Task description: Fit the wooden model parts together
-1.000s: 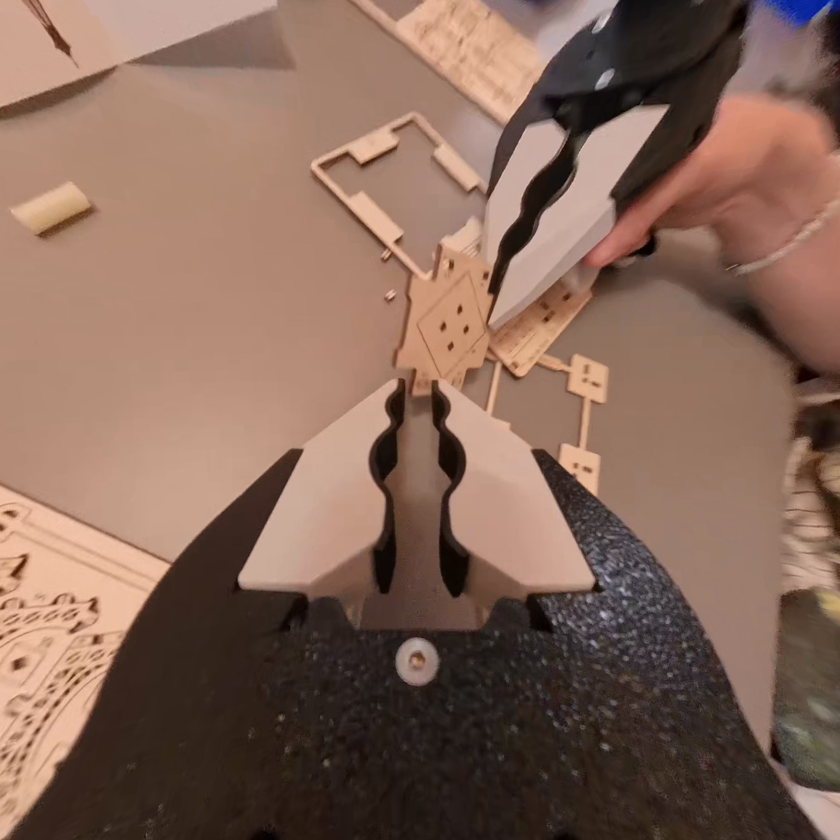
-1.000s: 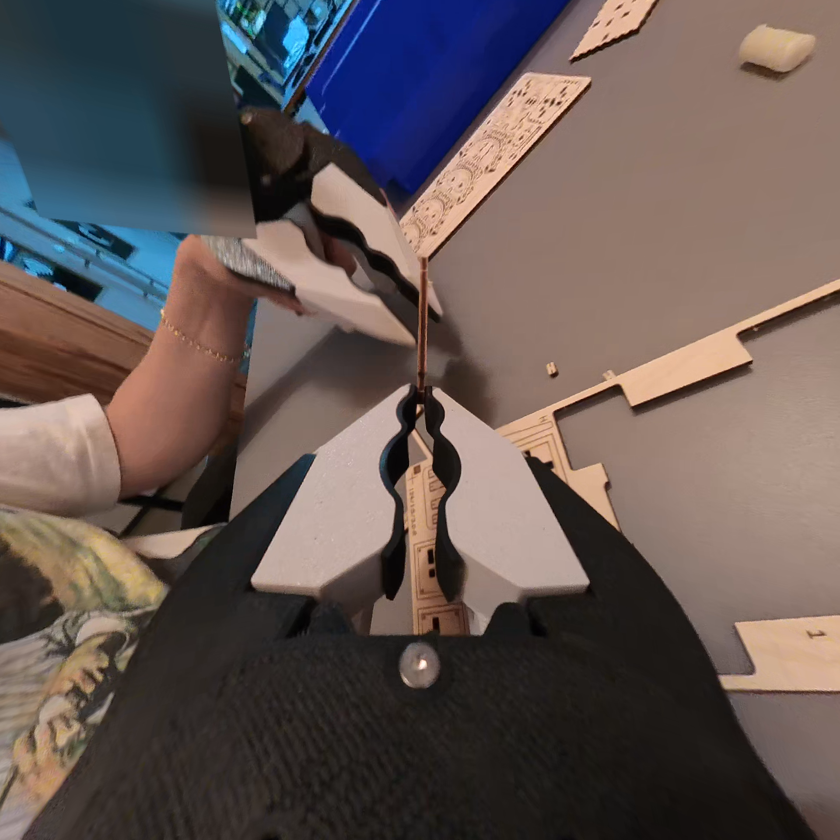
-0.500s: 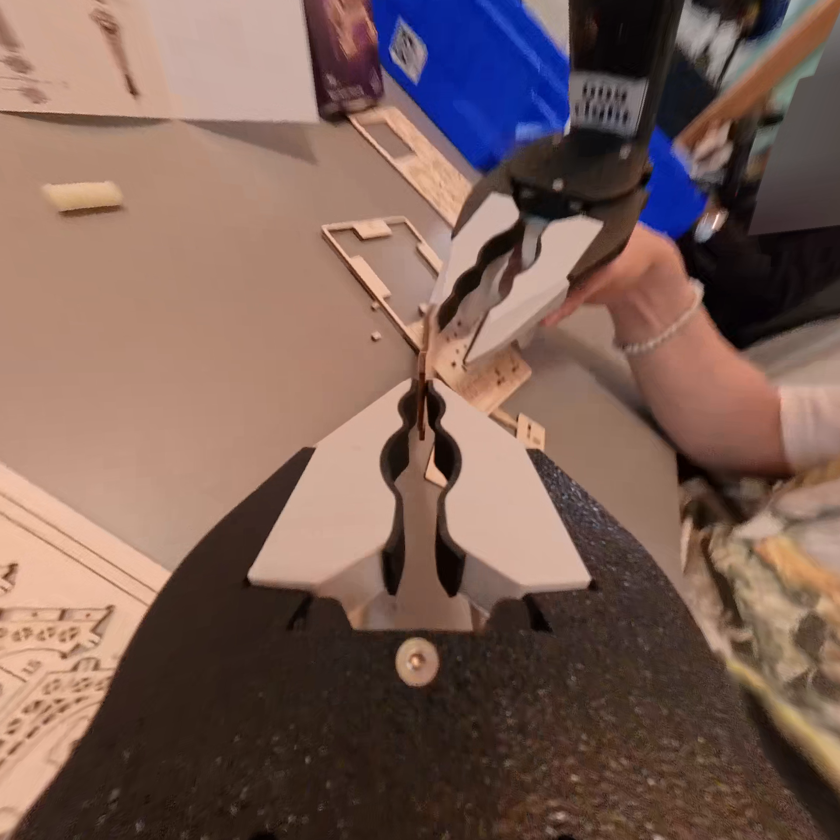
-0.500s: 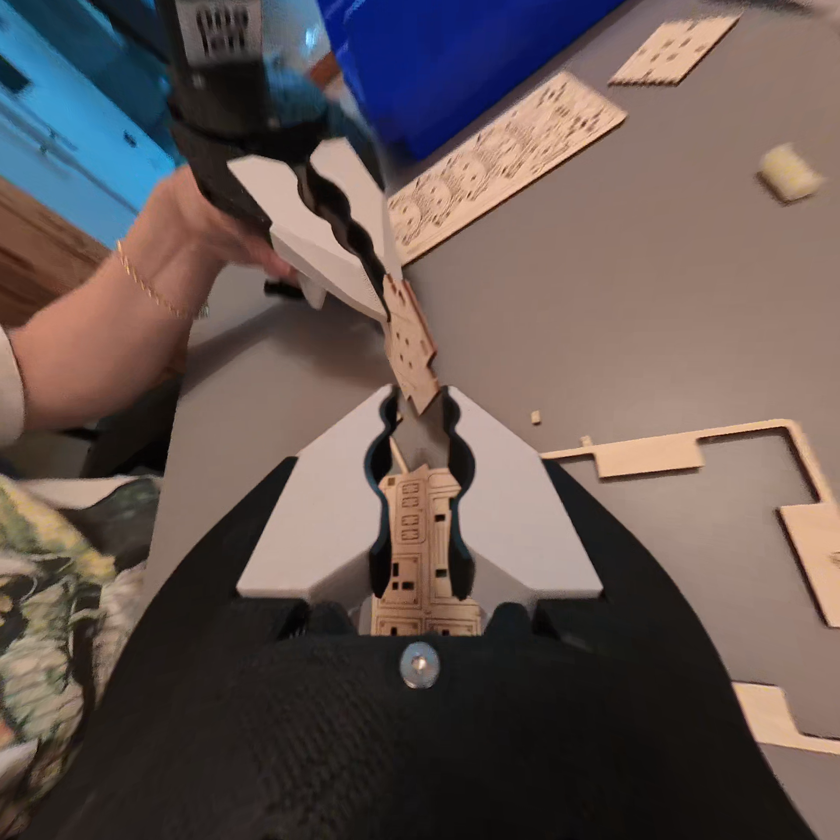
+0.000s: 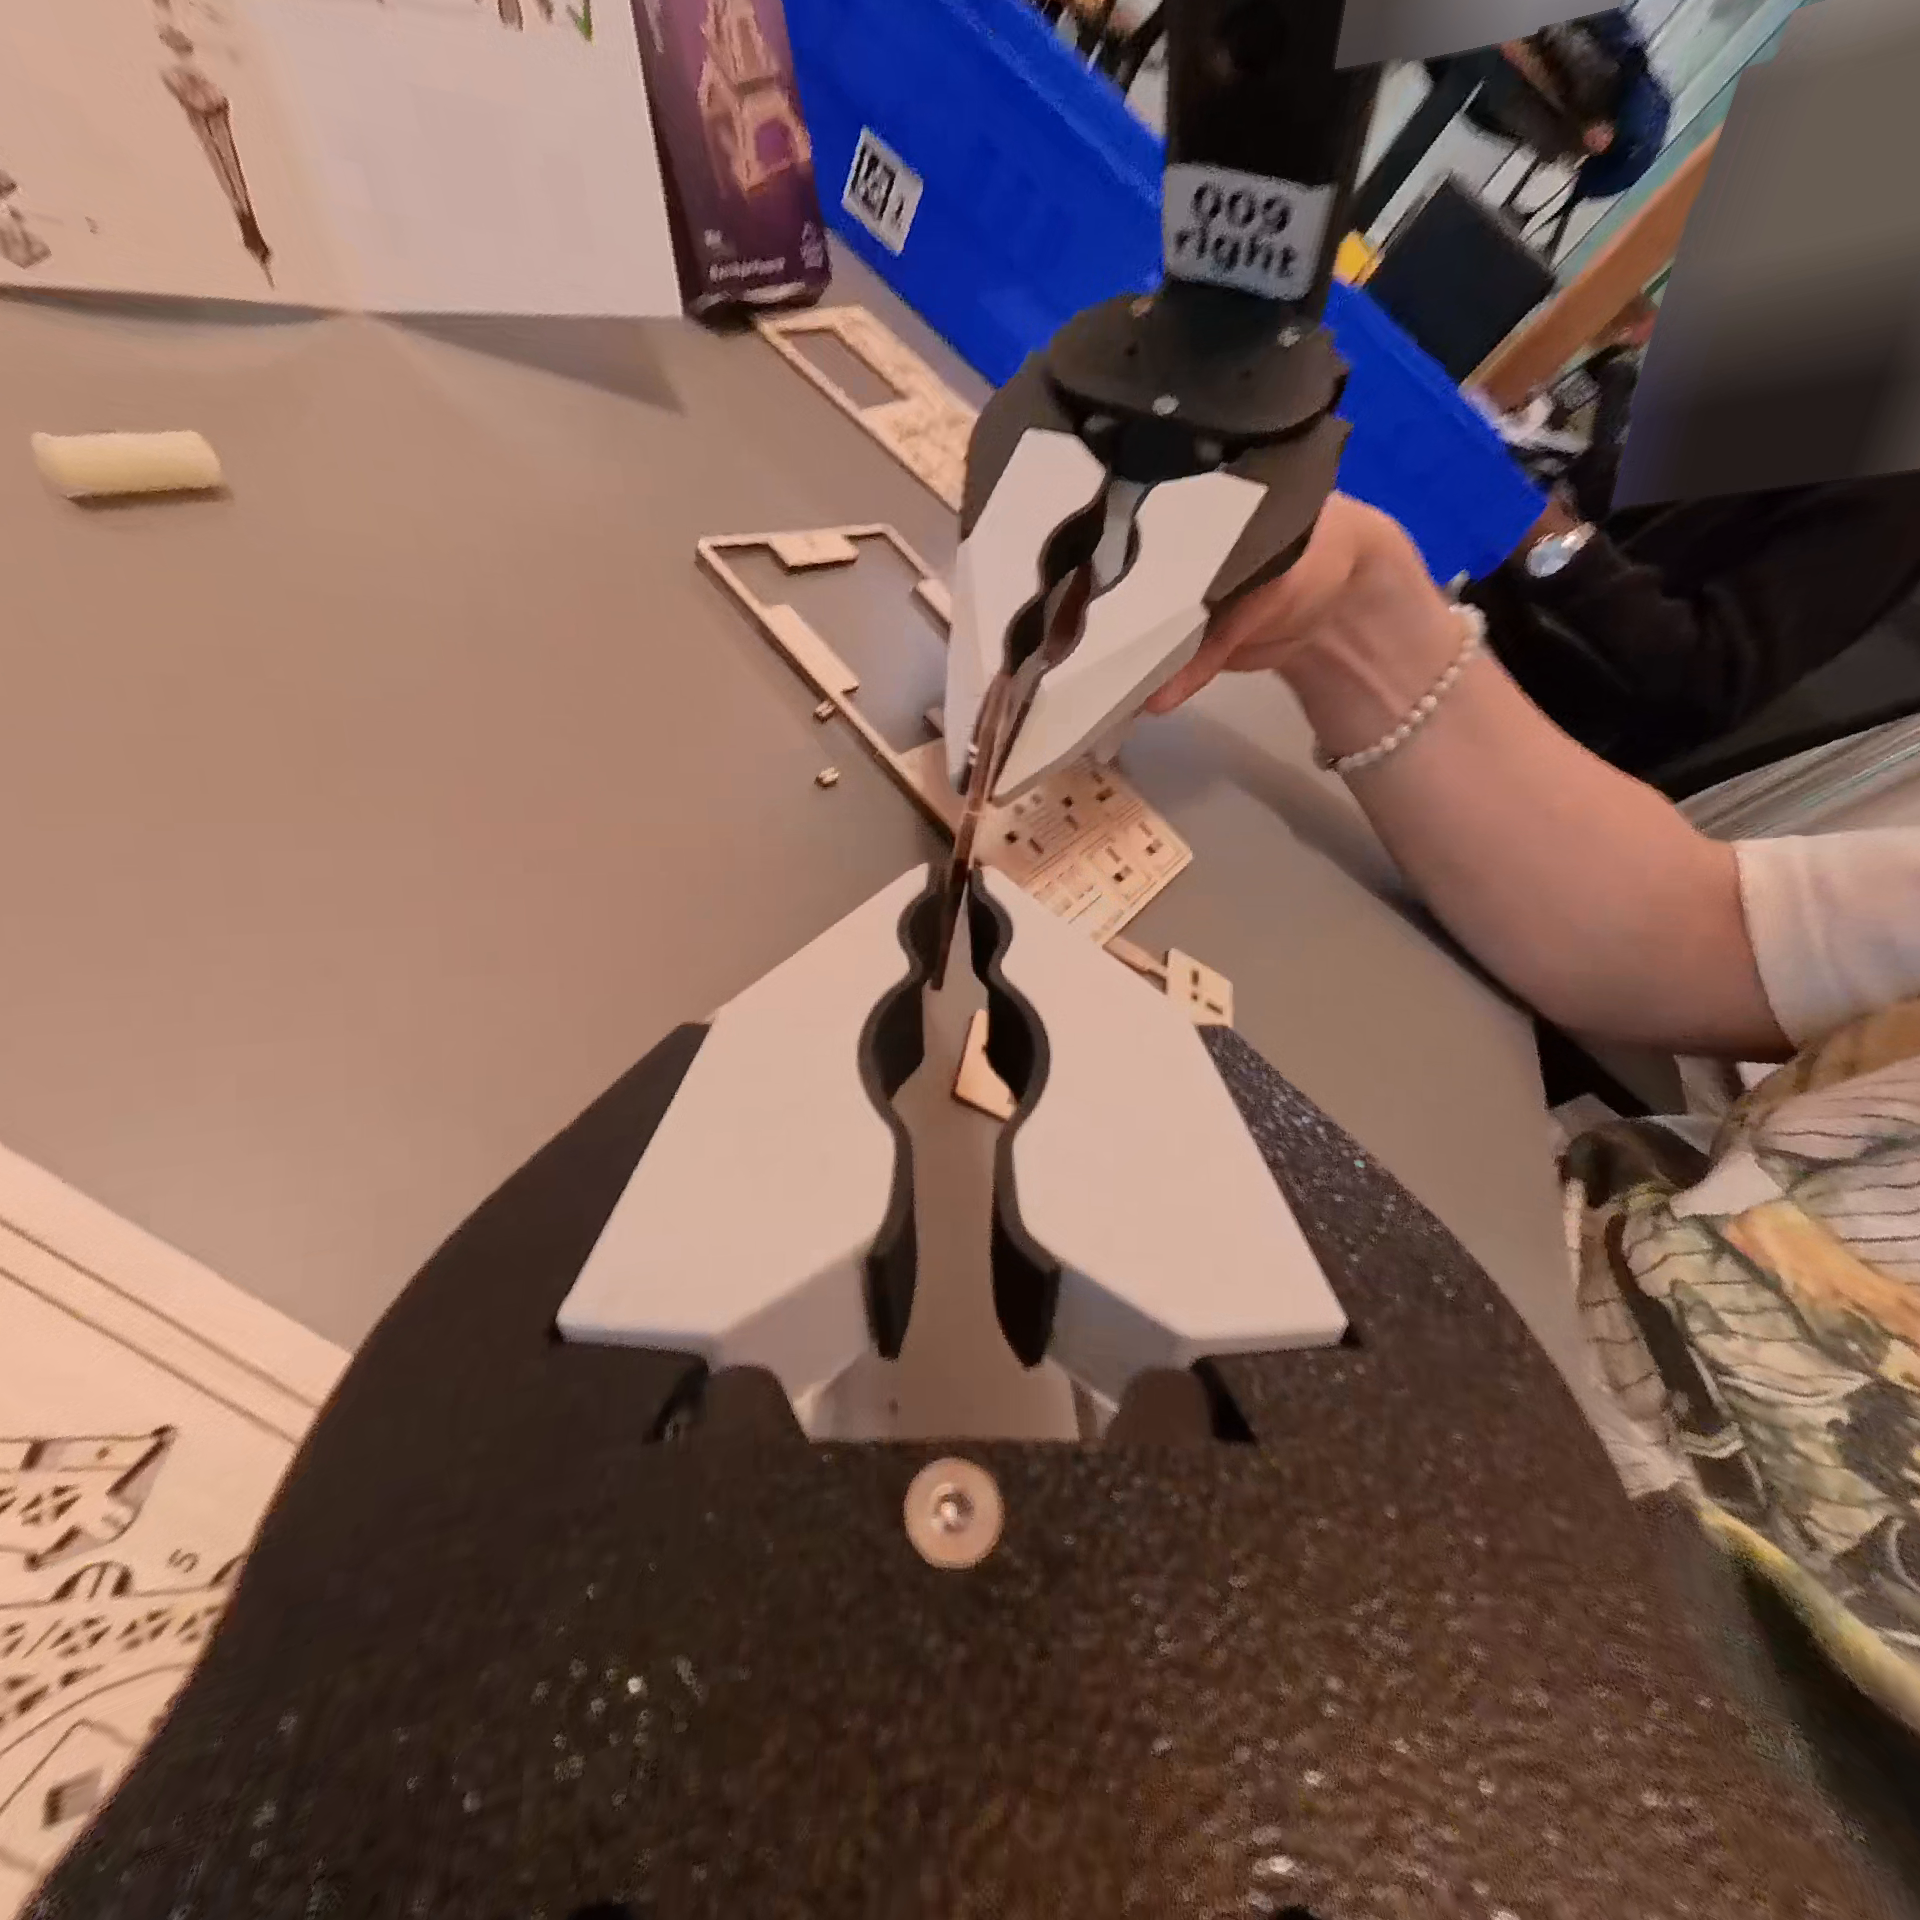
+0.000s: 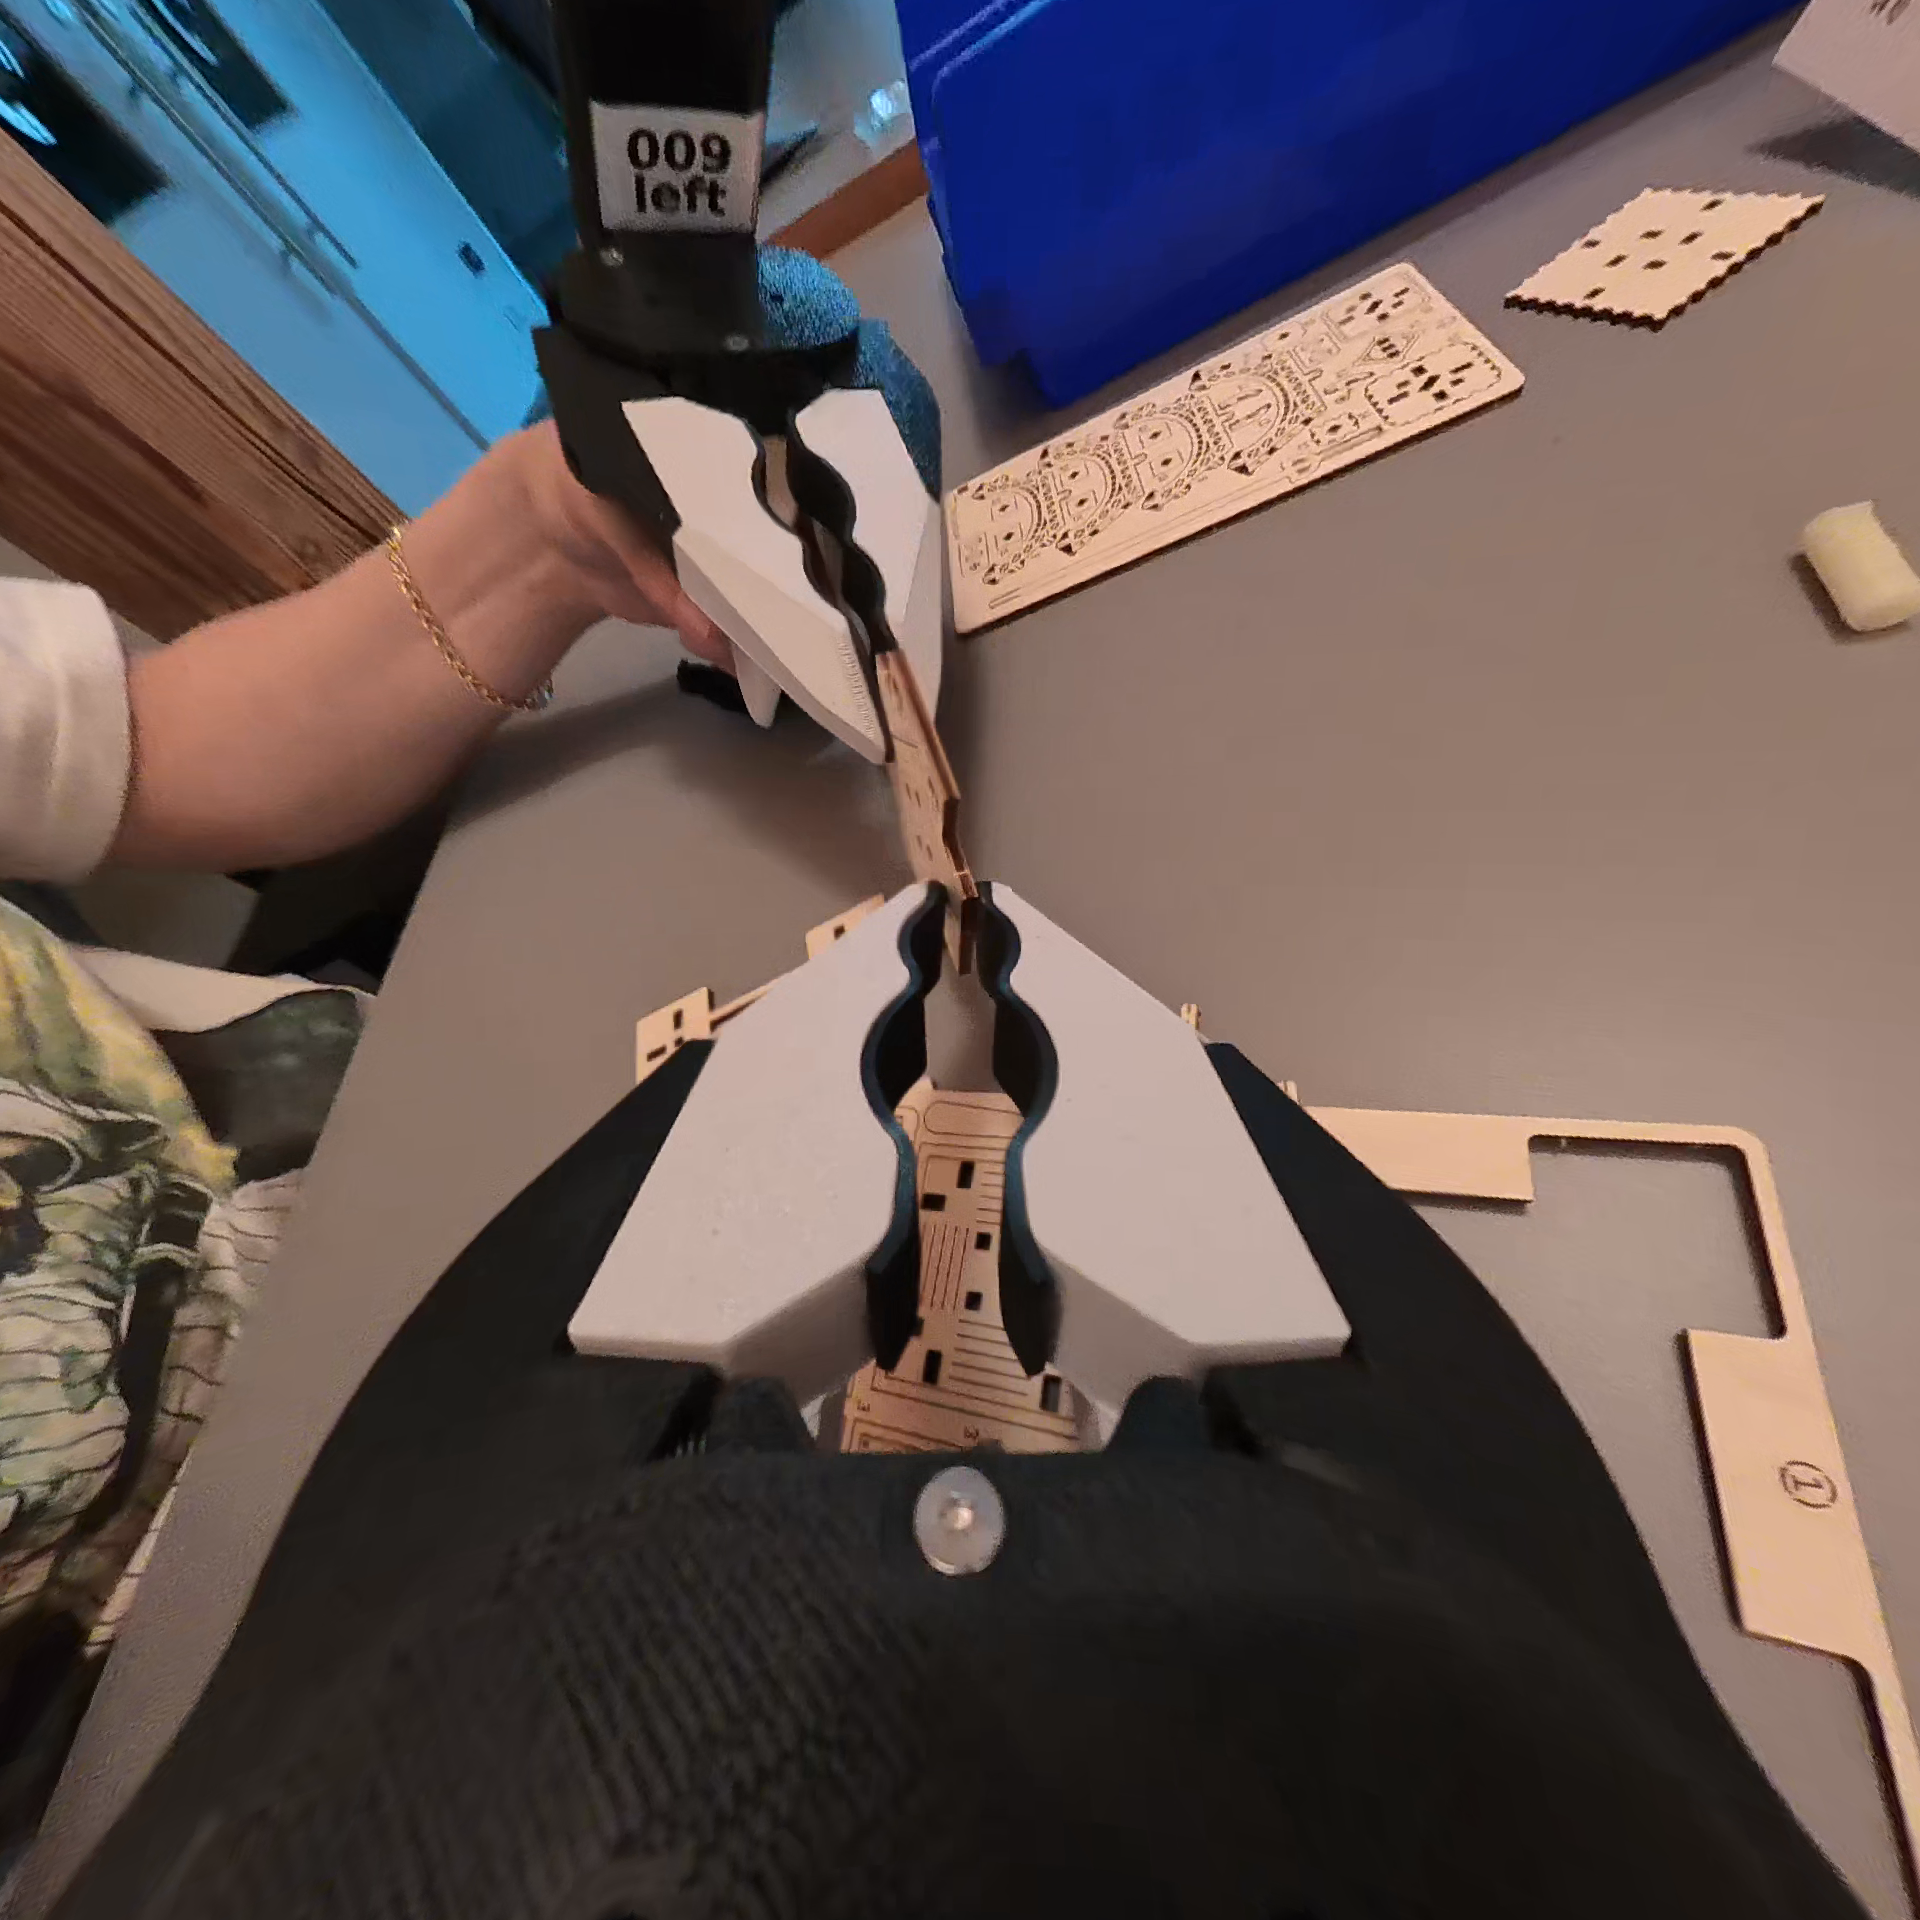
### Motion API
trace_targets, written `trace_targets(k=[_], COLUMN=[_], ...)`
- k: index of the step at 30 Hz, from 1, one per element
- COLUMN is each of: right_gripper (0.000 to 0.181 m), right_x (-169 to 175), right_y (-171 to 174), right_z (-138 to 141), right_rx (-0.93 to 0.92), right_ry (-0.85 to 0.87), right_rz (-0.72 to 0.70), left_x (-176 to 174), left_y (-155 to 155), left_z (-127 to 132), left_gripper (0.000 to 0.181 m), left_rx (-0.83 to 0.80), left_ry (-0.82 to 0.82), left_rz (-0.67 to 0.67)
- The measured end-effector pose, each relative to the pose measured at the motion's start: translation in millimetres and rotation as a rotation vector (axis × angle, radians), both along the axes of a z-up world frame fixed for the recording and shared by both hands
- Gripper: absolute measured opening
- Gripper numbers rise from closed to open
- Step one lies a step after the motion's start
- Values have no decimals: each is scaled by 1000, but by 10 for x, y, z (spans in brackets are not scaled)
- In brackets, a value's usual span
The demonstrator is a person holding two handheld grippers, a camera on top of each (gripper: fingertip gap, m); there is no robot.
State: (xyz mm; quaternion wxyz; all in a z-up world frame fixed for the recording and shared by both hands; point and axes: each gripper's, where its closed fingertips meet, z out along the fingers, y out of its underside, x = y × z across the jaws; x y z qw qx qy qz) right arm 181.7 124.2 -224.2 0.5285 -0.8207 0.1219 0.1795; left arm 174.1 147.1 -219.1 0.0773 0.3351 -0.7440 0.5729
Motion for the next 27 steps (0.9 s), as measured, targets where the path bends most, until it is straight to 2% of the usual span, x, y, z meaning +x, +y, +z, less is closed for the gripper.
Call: trace_targets(k=[1, 2, 3, 4, 6, 7, 9, 11, 14, 15, 19, 21, 23, 25, 27], right_gripper=[2, 1, 1, 1, 1, 1, 1, 1, 1, 1, 1, 1, 1, 1, 1], right_x=[-34, -69, -19, 22, 38, 66, 121, 142, 147, 140, 187, 180, 181, 175, 164], right_y=[-2, -2, -22, -57, -87, -96, -93, -79, -52, -42, -49, -44, -44, -40, -33], right_z=[-27, -55, -120, -172, -167, -176, -189, -197, -214, -209, -176, -186, -184, -197, -209], right_rx=[-18, -41, -95, -140, -153, -159, -157, -143, -89, -58, -17, -23, -21, -33, -45], right_ry=[2, 20, 19, 21, 90, 116, 179, 225, 315, 353, 407, 411, 412, 401, 386], right_rz=[16, 26, -14, -44, -73, -96, -150, -175, -179, -165, -182, -178, -177, -178, -175], left_x=[15, 42, 66, 91, 124, 96, -47, -158, -181, -169, 120, 257, 319, 376, 443], left_y=[17, 58, 115, 176, 228, 200, 83, 12, -10, 9, 80, 20, -83, -138, -133], left_z=[-63, -146, -224, -269, -234, -185, -124, -151, -201, -208, -180, -175, -160, -118, -78], left_gripper=[3, 13, 33, 40, 43, 39, 31, 34, 54, 54, 54, 65, 70, 81, 96], left_rx=[51, 135, 238, 336, 468, 503, 545, 609, 729, 788, 1036, 1038, 973, 948, 1005], left_ry=[1, -19, -64, -136, -317, -399, -527, -587, -612, -635, -762, -744, -744, -837, -959], left_rz=[10, 25, 38, 50, 71, 55, -39, -137, -253, -303, -366, -303, -244, -205, -175])
